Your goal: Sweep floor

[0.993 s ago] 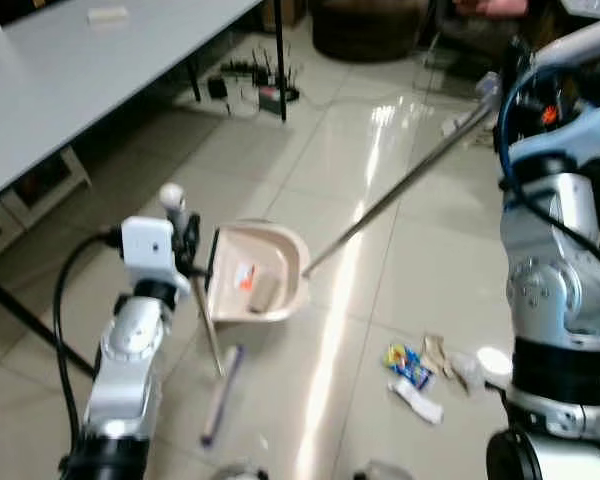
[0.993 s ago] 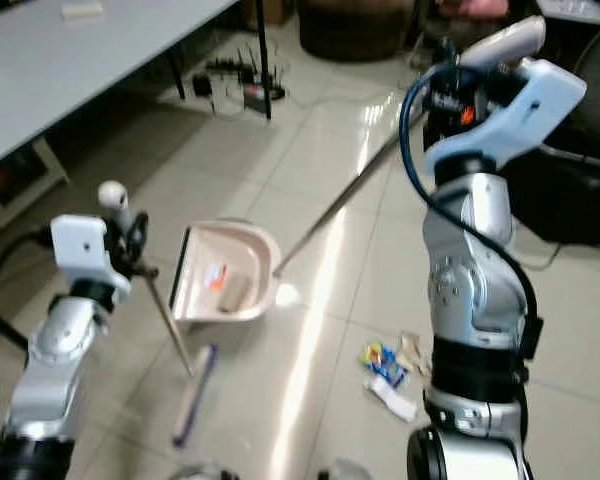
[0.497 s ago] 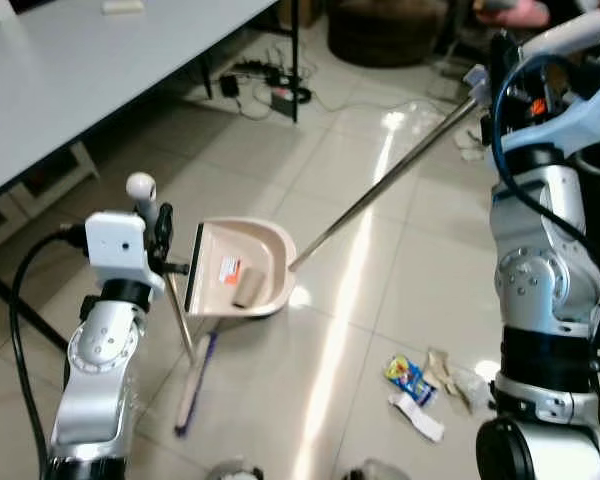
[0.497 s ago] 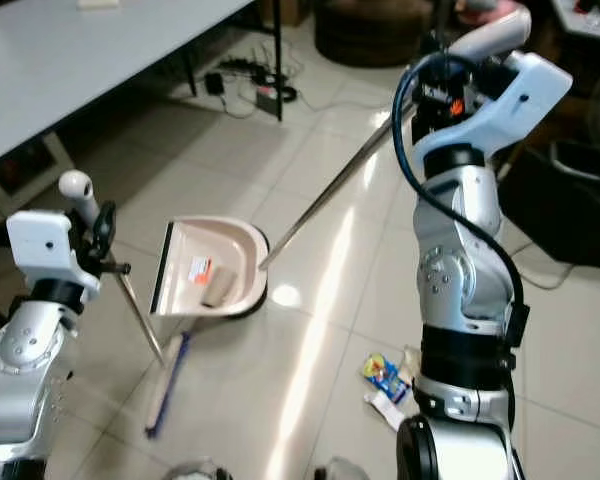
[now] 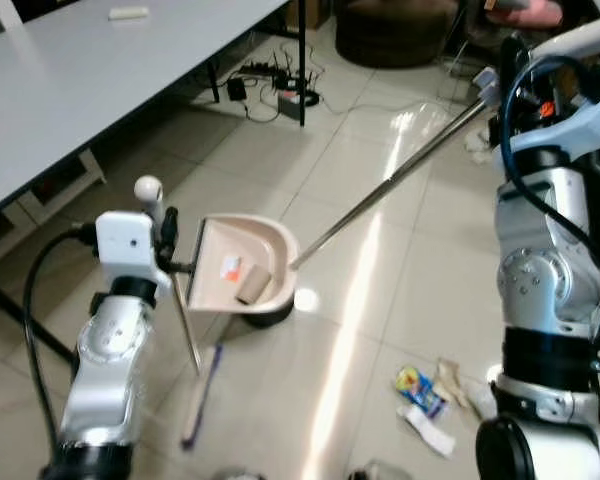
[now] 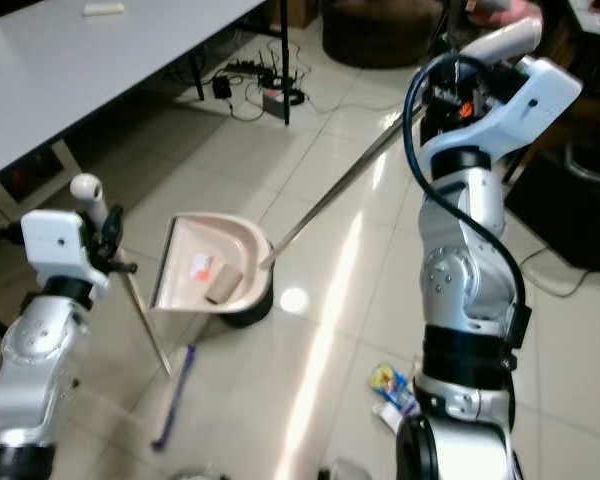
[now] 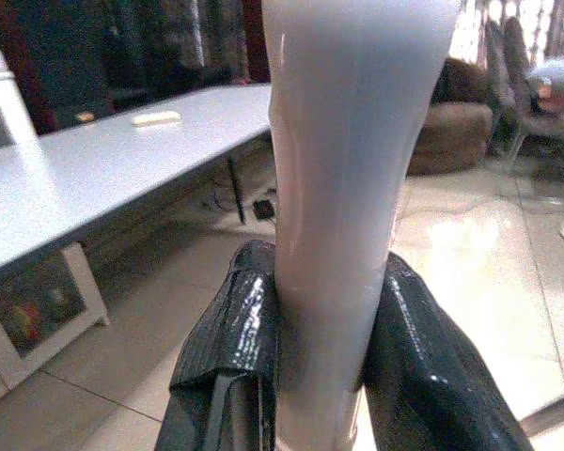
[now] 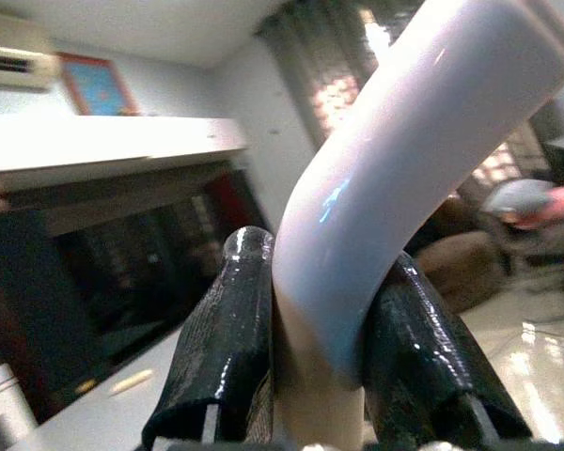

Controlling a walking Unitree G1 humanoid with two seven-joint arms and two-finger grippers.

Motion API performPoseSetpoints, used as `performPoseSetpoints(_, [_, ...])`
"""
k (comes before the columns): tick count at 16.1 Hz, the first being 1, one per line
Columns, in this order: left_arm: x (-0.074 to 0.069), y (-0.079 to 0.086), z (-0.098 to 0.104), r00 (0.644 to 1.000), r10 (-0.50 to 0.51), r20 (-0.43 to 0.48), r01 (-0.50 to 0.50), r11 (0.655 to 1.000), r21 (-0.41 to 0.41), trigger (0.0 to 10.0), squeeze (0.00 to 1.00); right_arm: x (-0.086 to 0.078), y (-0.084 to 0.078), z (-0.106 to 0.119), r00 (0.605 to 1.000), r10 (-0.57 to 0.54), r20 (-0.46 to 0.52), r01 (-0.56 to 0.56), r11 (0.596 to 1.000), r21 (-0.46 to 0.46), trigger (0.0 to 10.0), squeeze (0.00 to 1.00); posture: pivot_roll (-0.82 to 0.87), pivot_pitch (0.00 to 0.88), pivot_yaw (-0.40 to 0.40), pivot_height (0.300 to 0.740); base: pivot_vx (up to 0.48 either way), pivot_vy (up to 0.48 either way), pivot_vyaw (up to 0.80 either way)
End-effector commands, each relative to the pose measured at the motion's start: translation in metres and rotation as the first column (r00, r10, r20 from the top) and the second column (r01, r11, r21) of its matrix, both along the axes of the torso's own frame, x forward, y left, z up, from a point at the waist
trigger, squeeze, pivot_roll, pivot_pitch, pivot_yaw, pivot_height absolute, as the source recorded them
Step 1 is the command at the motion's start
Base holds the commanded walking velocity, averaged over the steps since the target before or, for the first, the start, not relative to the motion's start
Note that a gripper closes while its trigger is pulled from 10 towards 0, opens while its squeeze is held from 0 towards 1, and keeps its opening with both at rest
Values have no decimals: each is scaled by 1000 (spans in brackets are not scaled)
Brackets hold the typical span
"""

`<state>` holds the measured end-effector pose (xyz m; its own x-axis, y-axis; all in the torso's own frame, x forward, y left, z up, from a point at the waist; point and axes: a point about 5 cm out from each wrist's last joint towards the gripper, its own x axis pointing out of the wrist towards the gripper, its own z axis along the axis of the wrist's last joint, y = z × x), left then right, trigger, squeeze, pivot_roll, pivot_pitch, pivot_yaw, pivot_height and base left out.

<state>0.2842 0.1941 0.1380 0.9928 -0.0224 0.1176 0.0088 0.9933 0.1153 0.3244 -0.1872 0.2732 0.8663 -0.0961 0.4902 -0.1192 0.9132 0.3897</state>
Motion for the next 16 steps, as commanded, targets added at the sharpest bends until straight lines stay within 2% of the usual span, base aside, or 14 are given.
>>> performPoseSetpoints(1, [3,0,11,998,-5,57,5,1000,-7,10000,0,-6,-2,18,995,-23,93,22,1000,14,10000,0,31,53,27,740,368,0,0])
performPoseSetpoints(11, [-5,4,-1,1000,-3,31,2,1000,19,10000,0,-3,8,14,997,25,75,-26,1000,12,10000,0,34,42,15,740,368,0,0])
performPoseSetpoints(13, [-9,7,-4,1000,-3,19,2,999,35,10000,0,-4,9,13,997,30,72,-31,999,12,10000,0,35,46,18,740,368,0,-763])
performPoseSetpoints(16, [-19,17,-9,1000,10,-6,-9,998,58,10000,0,-5,6,11,998,15,65,-15,1000,6,10000,0,39,49,16,740,365,0,0])
